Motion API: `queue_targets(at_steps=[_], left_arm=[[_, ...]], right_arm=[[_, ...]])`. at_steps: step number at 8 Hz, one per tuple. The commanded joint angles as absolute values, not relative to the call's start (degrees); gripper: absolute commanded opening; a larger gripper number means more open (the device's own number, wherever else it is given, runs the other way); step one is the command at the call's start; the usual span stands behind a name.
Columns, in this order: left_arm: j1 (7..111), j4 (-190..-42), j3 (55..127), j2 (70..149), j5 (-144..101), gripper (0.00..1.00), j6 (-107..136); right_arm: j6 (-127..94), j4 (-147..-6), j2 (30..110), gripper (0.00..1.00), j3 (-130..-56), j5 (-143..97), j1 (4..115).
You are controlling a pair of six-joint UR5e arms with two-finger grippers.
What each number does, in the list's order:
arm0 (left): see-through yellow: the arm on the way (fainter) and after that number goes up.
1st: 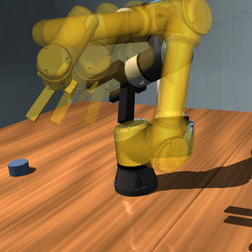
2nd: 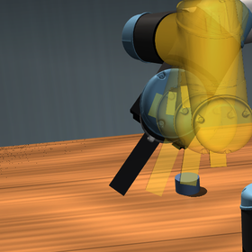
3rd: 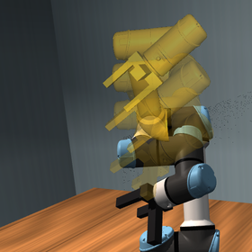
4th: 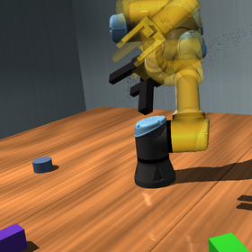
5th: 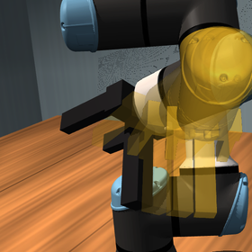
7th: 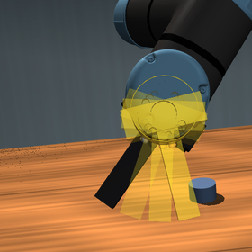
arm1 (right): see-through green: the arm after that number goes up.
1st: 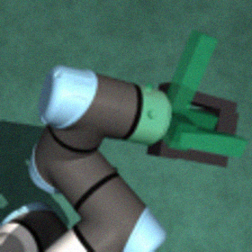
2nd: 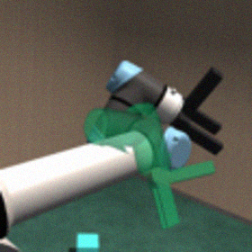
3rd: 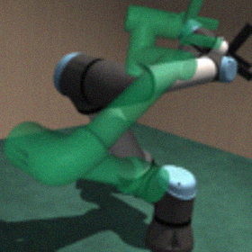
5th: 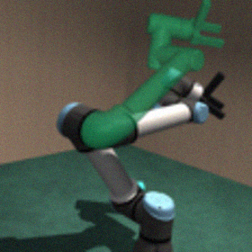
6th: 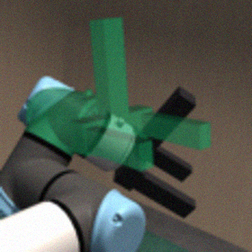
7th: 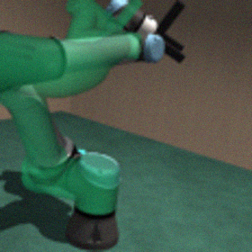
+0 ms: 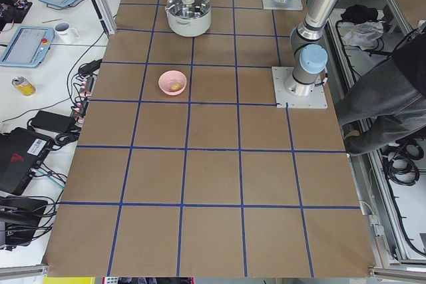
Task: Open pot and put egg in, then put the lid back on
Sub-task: 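Move the right gripper over the lid knob while the left approaches the pink bowl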
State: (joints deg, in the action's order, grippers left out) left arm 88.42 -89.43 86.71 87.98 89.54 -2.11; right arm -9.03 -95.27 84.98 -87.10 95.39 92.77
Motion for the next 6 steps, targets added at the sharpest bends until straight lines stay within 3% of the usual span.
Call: queue_targets(at_steps=[1,4,6], left_arm=[[88.3,-89.1,87.1,88.8,89.6,1.0,-2.1],[84.6,-88.8,87.0,94.3,89.6,1.0,0.3],[79.3,-83.2,87.4,99.8,89.6,1.0,3.8]], right_arm=[[-9.4,-94.5,84.9,1.0,-87.1,95.9,92.9],[-9.9,-94.7,85.1,1.0,-88.6,96.4,93.2],[-9.9,-102.0,83.4,1.0,-88.6,95.7,93.9]])
